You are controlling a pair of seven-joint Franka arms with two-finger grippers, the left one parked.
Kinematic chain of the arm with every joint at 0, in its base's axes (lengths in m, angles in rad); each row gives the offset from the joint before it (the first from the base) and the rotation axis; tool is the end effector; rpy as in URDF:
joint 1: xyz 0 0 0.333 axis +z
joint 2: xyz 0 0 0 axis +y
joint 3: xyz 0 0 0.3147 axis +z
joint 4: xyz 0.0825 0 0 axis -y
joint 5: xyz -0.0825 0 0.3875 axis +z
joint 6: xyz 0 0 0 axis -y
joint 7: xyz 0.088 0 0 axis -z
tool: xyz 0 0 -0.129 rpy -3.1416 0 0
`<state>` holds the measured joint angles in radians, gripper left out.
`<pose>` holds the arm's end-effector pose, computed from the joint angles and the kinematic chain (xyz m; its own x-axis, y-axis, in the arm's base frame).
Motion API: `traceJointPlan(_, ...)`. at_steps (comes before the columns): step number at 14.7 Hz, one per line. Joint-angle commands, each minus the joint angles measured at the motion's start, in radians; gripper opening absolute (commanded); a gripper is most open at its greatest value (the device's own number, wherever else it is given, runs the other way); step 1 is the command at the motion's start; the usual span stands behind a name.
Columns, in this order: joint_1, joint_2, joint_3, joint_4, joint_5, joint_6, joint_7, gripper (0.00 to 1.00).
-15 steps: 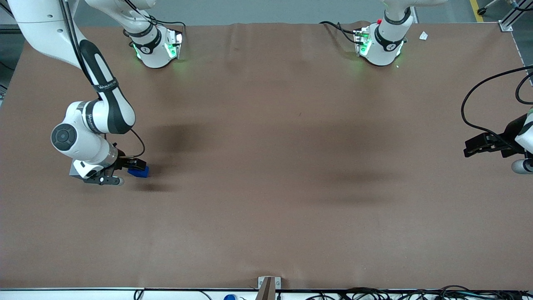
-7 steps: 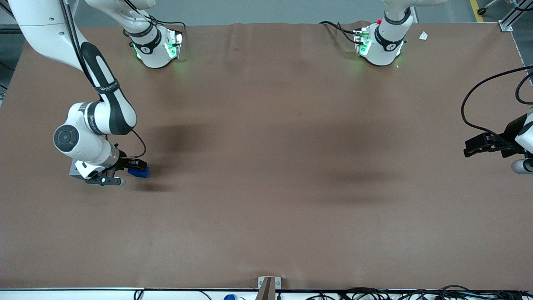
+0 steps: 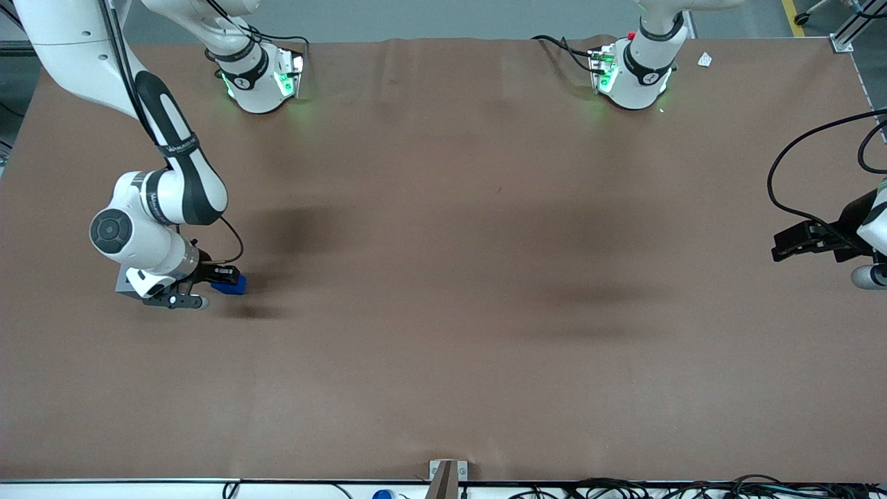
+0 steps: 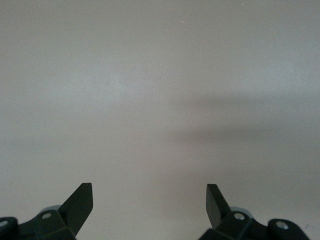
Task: Insert blue part into gray base with right arm
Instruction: 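Close the right gripper on the blue part and lift it, then carry the blue part over the gray base's opening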
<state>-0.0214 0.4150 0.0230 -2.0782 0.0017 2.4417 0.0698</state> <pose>0.5834 0.0011 0.1954 0.9961 -0.0709 -0.0520 -0.0714 -0.9974 -0.0067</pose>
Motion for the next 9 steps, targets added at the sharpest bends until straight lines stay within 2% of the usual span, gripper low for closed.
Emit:
traceJointPlan(1,-0.005,-0.013,0.003,0.022,0.011,-0.042,0.007,0.21)
traceJointPlan(4,-0.014,-0.051,0.003,0.065,0.011,-0.14,0.002,0.2)
traceJointPlan(9,-0.077,-0.146,0.002,0.069,0.011,-0.193,-0.016,0.2)
